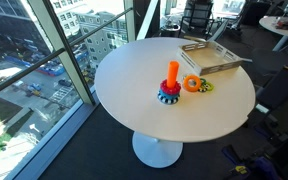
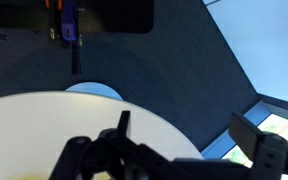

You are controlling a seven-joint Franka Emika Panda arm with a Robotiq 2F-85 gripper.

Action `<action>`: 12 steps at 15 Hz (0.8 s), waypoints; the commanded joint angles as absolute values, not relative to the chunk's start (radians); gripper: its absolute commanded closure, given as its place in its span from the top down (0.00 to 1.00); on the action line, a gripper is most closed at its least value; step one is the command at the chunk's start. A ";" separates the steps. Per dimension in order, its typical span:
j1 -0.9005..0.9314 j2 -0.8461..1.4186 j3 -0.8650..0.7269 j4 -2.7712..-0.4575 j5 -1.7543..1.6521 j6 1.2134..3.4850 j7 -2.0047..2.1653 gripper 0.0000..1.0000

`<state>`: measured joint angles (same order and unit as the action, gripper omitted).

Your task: Pick up the red ring from the ring holder and put it on the table

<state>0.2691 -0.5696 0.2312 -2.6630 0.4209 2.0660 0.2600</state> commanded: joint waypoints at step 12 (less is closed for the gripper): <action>0.121 -0.427 0.309 -2.540 0.161 2.288 0.437 1.00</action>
<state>0.1663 -0.4984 0.2704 -2.5903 0.2432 2.2331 0.3550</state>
